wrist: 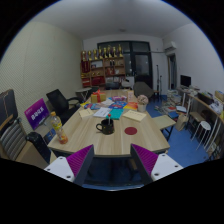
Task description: Pour water
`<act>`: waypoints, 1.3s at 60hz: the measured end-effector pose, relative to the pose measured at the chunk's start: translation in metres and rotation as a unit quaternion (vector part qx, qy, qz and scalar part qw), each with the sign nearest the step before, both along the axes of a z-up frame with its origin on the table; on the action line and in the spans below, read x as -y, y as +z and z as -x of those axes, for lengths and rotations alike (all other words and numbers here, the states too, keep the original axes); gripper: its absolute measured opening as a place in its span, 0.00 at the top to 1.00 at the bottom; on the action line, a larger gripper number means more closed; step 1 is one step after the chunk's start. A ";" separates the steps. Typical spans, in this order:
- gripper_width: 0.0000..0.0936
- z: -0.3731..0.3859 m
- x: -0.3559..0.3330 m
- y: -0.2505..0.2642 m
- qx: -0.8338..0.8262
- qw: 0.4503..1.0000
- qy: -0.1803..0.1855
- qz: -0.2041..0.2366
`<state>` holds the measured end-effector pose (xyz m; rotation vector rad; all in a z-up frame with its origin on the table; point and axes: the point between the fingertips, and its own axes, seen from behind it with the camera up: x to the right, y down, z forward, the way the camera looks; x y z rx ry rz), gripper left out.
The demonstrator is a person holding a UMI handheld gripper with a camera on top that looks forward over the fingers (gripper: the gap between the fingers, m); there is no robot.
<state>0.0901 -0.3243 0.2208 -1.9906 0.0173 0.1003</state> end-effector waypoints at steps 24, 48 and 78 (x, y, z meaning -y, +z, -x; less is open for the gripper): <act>0.12 0.075 -0.033 -0.055 0.019 0.999 0.016 -0.031; 0.12 0.312 -0.190 -0.129 0.011 0.996 0.022 -0.083; 0.54 0.347 -0.316 -0.157 0.055 0.992 -0.030 -0.109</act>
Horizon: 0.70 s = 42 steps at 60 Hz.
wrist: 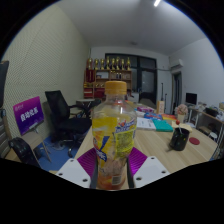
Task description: Pour water
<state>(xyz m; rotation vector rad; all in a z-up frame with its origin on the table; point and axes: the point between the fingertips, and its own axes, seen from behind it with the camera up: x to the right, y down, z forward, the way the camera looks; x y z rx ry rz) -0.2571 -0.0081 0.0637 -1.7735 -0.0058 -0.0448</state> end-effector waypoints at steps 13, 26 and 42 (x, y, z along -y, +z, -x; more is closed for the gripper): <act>0.68 0.007 -0.013 0.028 -0.074 0.996 0.043 0.032; 0.68 -0.092 -0.060 0.126 -0.447 0.894 0.025 0.009; 0.68 -0.155 -0.074 0.124 -0.819 0.570 0.019 0.067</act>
